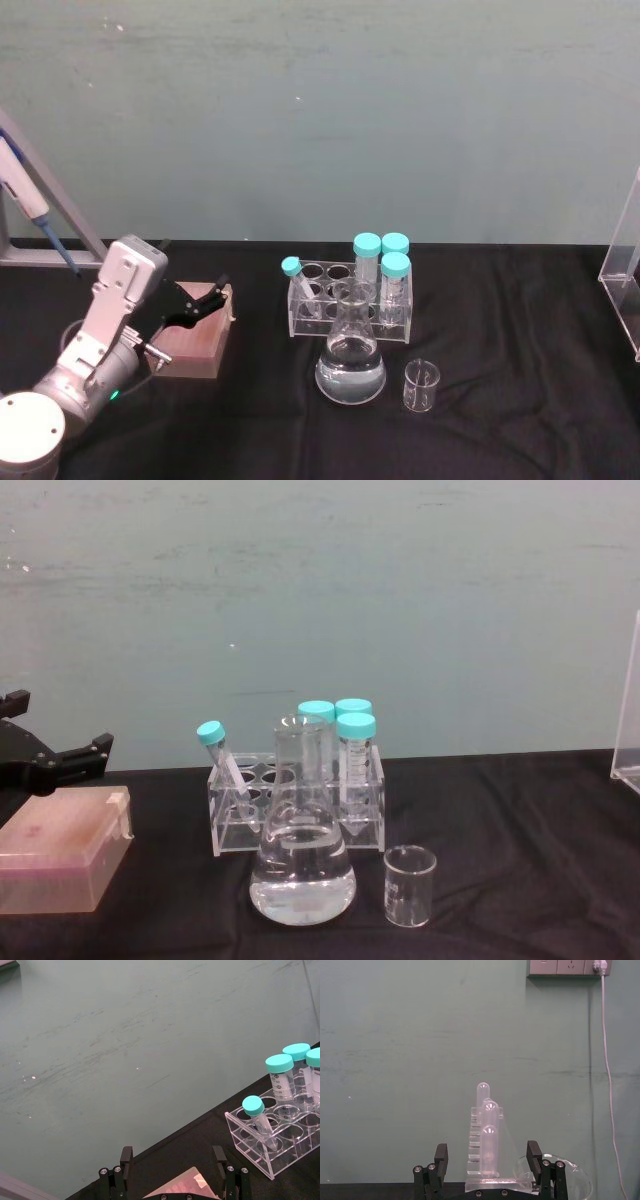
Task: Place the experimental apparatus aside using one hand.
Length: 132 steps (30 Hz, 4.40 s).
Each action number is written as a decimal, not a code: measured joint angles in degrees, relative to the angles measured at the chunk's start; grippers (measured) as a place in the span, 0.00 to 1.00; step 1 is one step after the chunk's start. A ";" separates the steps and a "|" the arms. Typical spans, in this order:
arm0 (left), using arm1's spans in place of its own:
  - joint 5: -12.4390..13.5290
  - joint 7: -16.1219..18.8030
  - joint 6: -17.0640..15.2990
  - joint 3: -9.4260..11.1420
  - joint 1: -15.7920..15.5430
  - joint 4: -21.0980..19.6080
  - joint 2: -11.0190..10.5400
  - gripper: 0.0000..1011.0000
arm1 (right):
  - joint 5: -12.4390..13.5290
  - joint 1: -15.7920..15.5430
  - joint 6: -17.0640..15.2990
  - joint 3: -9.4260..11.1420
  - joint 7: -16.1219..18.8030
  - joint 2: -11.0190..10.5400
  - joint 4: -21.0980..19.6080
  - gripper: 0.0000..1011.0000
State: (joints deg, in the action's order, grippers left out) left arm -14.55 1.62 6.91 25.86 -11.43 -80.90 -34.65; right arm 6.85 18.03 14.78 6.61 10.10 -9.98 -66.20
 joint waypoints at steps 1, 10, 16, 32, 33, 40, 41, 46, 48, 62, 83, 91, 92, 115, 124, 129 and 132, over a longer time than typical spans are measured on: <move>0.00 0.00 0.00 0.00 0.00 0.00 0.00 0.99 | -0.29 -0.14 0.12 -0.16 -0.07 -0.03 -0.20 0.99; 0.00 0.00 0.00 0.00 0.00 0.00 0.00 0.99 | -2.31 -0.84 1.95 -0.64 -1.62 0.14 -1.53 0.99; 0.00 0.00 0.00 0.00 0.00 0.00 0.00 0.99 | -4.67 -1.53 3.71 -0.70 -3.31 0.31 -2.88 0.99; 0.00 0.00 0.00 0.00 0.00 0.00 0.00 0.99 | -10.57 -3.73 10.35 -2.01 -3.70 0.22 -8.48 0.99; -0.01 0.00 0.00 0.00 0.00 0.00 0.00 0.99 | -10.49 -3.77 10.50 -2.22 -3.16 0.10 -8.66 0.99; 0.00 0.00 0.00 0.00 0.00 0.00 0.00 0.99 | -8.00 -3.89 10.71 -4.66 2.64 -1.51 -10.02 0.99; 0.00 0.00 0.00 0.00 0.00 0.00 0.00 0.99 | -7.71 -3.89 10.61 -4.91 3.15 -1.67 -10.10 0.99; 0.00 0.00 0.00 0.00 0.00 0.00 0.00 0.99 | -5.03 -3.48 9.29 -7.20 7.30 -2.88 -10.29 0.99; 0.00 0.00 0.00 0.00 0.00 0.00 0.00 0.99 | -3.88 -3.23 8.65 -7.89 8.74 -3.21 -10.25 0.99; 0.00 0.00 0.00 0.00 0.00 0.00 0.00 0.99 | 5.08 -0.89 1.93 -14.20 20.79 -5.16 -6.71 0.99; 0.00 0.00 0.00 0.00 0.00 0.00 0.00 0.99 | 10.43 -0.94 -3.67 -21.06 28.91 -7.22 -3.73 0.99; 0.00 0.01 0.00 0.00 0.00 0.00 0.00 0.99 | 11.93 -0.75 -3.89 -23.25 31.30 -8.10 -3.34 0.99; 0.00 0.00 0.00 0.00 0.00 0.00 0.00 0.99 | 12.00 -0.68 -3.88 -23.51 31.53 -8.20 -3.27 0.99; 0.00 0.00 0.00 0.00 0.00 0.00 0.00 0.99 | 12.75 4.70 -0.93 -30.53 38.23 -9.94 3.83 0.99; 0.00 0.00 0.00 0.00 0.00 0.00 0.00 0.99 | 13.29 6.68 -0.28 -32.39 39.38 -9.74 7.11 0.99; 0.00 0.00 0.00 0.00 0.00 0.00 0.00 0.99 | 13.37 7.87 -0.06 -33.45 39.49 -9.56 9.00 0.99; 0.00 0.00 0.00 0.00 0.00 0.00 0.00 0.99 | 13.51 8.34 -0.04 -33.95 39.53 -9.53 9.78 0.99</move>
State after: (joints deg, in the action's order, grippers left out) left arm -14.54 1.62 6.91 25.86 -11.43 -80.90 -34.65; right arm 20.36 26.37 14.74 -27.34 49.63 -19.51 -56.42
